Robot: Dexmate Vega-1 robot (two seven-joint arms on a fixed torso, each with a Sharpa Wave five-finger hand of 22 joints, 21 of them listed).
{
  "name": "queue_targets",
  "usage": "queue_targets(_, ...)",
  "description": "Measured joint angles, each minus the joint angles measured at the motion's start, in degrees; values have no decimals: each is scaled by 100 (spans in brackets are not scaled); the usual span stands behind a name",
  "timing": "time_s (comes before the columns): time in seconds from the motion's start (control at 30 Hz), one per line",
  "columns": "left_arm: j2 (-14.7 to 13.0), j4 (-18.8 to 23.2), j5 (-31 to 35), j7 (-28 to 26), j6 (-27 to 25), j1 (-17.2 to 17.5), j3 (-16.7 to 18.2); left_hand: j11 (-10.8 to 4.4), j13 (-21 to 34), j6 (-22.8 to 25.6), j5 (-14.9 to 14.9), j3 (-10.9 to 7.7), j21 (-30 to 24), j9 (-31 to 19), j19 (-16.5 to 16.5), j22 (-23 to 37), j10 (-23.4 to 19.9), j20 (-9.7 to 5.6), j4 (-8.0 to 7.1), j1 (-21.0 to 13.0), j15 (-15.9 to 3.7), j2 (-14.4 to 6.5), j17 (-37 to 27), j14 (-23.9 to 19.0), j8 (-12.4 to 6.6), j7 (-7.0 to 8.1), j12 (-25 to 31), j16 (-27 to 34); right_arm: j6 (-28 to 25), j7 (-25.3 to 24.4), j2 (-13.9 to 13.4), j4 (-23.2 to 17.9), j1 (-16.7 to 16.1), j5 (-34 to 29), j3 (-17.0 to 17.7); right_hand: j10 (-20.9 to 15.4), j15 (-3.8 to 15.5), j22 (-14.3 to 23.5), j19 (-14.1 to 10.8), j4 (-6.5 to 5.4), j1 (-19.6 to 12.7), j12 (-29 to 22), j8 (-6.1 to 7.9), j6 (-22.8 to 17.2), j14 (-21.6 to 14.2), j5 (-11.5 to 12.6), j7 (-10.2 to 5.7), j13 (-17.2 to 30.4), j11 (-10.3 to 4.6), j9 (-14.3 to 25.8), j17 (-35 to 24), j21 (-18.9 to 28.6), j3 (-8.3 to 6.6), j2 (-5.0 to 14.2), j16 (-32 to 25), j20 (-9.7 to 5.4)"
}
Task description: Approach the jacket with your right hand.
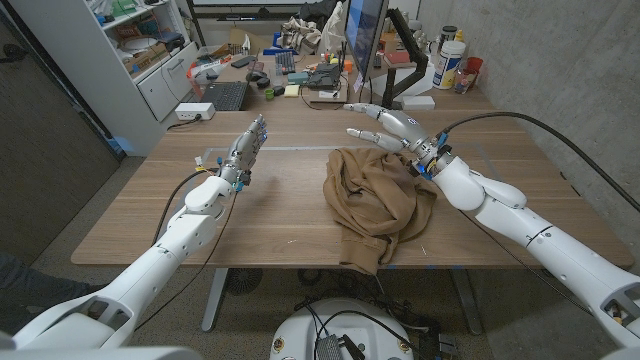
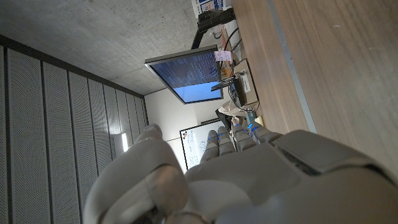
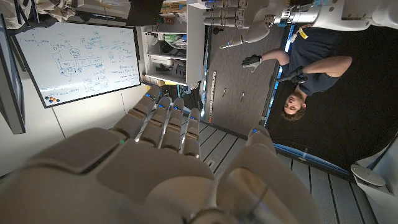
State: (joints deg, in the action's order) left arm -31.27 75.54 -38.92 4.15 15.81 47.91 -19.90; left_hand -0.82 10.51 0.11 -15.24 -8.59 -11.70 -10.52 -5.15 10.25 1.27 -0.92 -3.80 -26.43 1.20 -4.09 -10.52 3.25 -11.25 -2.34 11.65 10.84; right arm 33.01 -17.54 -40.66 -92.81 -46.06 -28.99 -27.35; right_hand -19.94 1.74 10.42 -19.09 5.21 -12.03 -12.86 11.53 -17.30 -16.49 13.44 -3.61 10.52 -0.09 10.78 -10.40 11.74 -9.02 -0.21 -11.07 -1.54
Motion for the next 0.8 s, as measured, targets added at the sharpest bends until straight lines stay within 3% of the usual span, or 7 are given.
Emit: queue_targets(0.8, 2, 3, -1, -3, 5, 5, 11, -32, 0, 0, 0, 16, 0, 0, 0, 0, 33, 0, 17, 0, -29, 0, 0, 29, 0, 0, 0, 0, -344, -91, -163, -88, 127, -430, -260, -23, 32, 0, 0, 0, 0, 0, 0, 11, -31, 45, -10, 0, -22, 0, 0, 0, -1, 0, 0, 0)
